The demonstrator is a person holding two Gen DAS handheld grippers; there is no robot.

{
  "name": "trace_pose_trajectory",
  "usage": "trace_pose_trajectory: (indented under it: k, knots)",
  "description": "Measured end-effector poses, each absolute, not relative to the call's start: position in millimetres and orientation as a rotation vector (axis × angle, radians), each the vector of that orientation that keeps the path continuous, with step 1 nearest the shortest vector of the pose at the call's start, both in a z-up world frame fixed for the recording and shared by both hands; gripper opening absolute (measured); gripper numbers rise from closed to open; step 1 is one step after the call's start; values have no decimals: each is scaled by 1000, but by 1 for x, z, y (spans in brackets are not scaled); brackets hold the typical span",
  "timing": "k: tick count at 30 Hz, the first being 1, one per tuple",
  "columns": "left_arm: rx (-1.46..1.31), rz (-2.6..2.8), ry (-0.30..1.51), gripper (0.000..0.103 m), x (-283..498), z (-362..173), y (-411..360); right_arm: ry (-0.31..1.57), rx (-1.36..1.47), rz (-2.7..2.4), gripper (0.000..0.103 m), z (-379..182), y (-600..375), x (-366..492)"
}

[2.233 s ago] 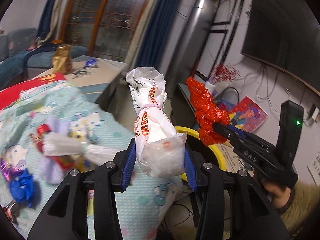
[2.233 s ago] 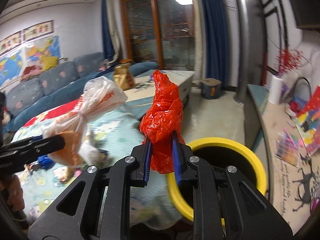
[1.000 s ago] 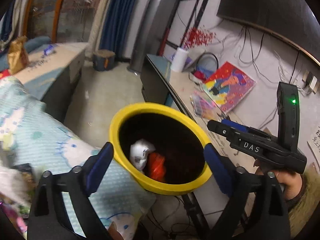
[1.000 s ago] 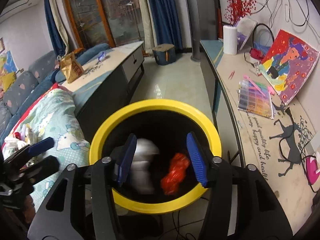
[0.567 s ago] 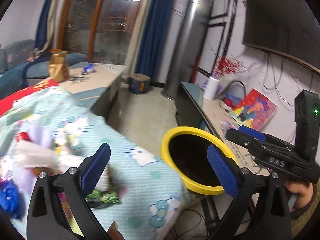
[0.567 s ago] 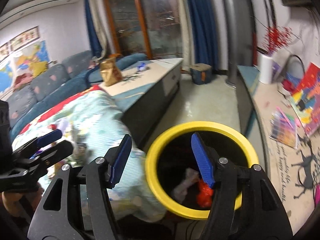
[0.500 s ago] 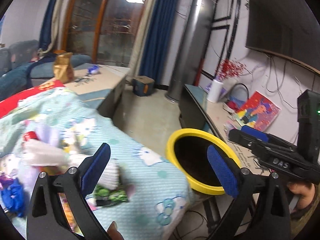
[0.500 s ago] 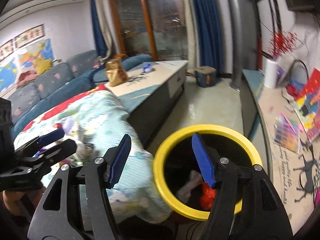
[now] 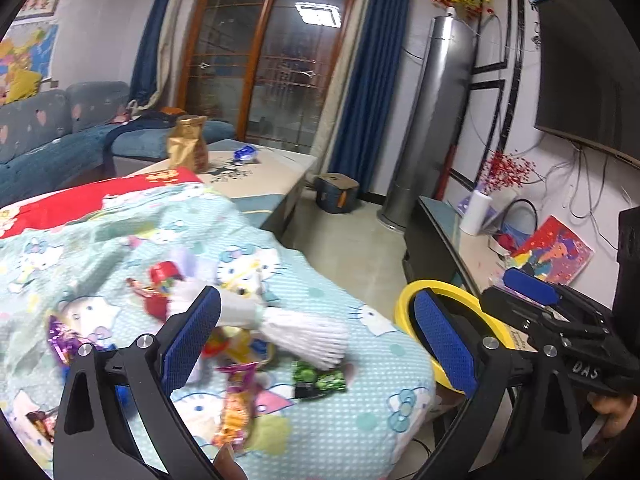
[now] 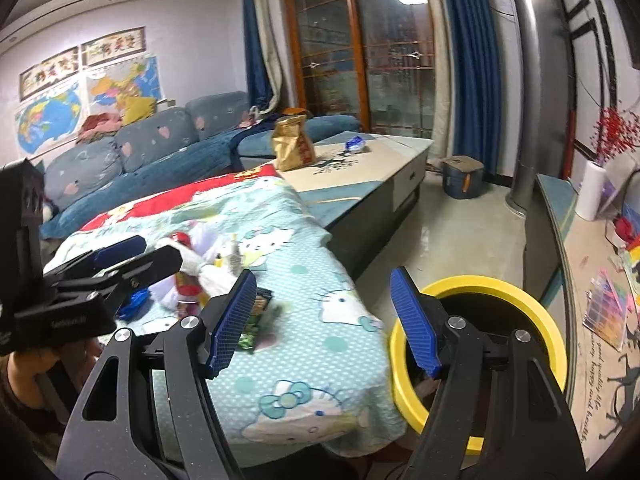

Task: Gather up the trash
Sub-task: 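Move both tools back over the remaining trash on the bed, then grasp the chocolate bar wrapper with the left tool while the right tool grasps the white mesh bundle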

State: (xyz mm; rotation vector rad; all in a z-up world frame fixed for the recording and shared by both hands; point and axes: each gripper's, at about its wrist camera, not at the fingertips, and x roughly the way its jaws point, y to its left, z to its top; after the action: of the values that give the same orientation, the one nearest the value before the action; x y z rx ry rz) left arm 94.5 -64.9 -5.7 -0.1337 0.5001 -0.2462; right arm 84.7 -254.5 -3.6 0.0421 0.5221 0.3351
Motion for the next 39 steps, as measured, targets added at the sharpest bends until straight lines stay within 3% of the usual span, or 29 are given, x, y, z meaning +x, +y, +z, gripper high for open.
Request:
trace_pose_trajectory:
  k: [15, 33, 36, 39]
  knots:
    - [-173, -88, 511, 95, 75, -10, -4, 545, -39, 513, 66, -3, -192, 86]
    - [-262, 106, 639, 94, 44, -46, 111, 682, -202, 492, 66, -44, -144, 143]
    - [-285, 112, 683, 93, 38, -58, 125, 688, -211, 497, 66, -47, -138, 145]
    - [-292, 98, 721, 80, 33, -67, 131, 693, -220, 507, 60, -49, -134, 146]
